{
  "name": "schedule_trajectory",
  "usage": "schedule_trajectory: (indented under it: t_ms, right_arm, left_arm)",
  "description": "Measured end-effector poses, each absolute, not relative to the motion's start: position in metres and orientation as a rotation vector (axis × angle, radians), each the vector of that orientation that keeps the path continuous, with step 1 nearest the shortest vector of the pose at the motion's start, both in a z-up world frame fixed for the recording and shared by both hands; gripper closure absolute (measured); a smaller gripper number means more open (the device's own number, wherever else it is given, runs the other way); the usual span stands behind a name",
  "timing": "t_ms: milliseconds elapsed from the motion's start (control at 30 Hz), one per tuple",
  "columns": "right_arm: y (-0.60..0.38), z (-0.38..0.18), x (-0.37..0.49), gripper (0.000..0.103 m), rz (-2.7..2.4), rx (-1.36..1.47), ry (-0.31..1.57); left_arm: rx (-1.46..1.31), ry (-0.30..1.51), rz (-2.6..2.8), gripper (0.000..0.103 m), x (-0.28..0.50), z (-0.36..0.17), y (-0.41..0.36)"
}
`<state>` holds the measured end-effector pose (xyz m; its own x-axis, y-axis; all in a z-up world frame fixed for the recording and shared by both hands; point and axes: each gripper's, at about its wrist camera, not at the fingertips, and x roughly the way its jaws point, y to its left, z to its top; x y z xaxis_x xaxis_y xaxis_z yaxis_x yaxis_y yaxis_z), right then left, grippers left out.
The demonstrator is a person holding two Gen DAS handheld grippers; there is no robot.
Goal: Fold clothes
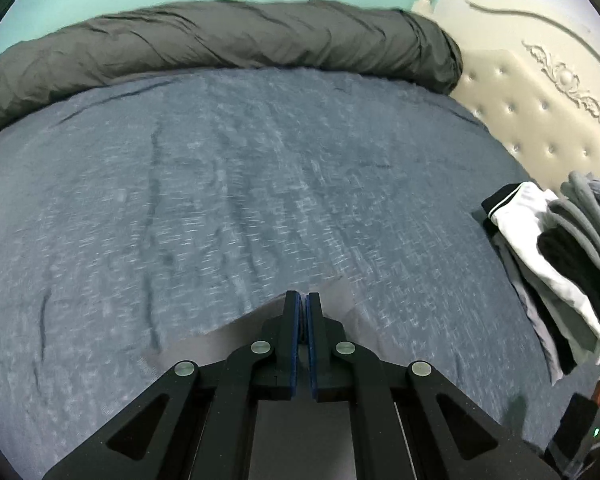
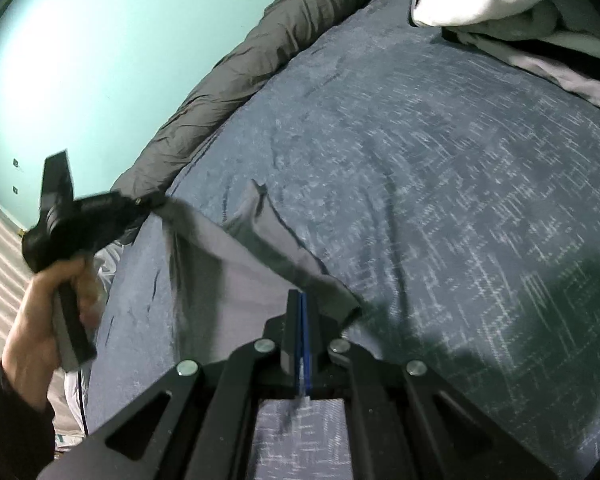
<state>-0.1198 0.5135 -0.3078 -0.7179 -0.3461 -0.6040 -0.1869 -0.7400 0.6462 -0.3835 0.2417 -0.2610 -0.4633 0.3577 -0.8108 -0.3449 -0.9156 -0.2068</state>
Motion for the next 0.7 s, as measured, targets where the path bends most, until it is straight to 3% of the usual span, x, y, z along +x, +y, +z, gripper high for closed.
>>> schedule_trajectory:
  t_ms: [400, 467, 533, 600, 700]
  right_arm:
    - [0.522, -0.323, -0.113, 0.103, -2.611, 1.208, -1.079]
    - [0.523, -0.325, -0.115, 0.103, -2.61, 1.215, -1.079]
    - [0.525, -0.327, -0.116, 0.103, -2.61, 1.219, -1.083]
    - [0.526, -0.328, -0.116, 0.103, -2.609, 1.222, -1.088]
    - [0.527, -0.328, -0.115, 0.103, -2.604, 1.228, -1.093]
  left_arm:
    - [-1.474, 0.027, 2.285, 0.097, -0.426, -0.319, 0.302]
    - [-1.481, 0.023, 2.291, 0.093, -0.428, -0.322, 0.302]
    - [-1.459, -0.008, 2.307, 0.074, -0.428, -0.319, 0.297]
    - [-1.427, -0.02, 2.327, 0.065, -0.425, -0.31, 0.287]
    - [-1.396, -0.007, 2.348, 0.064, -0.415, -0.299, 0.266]
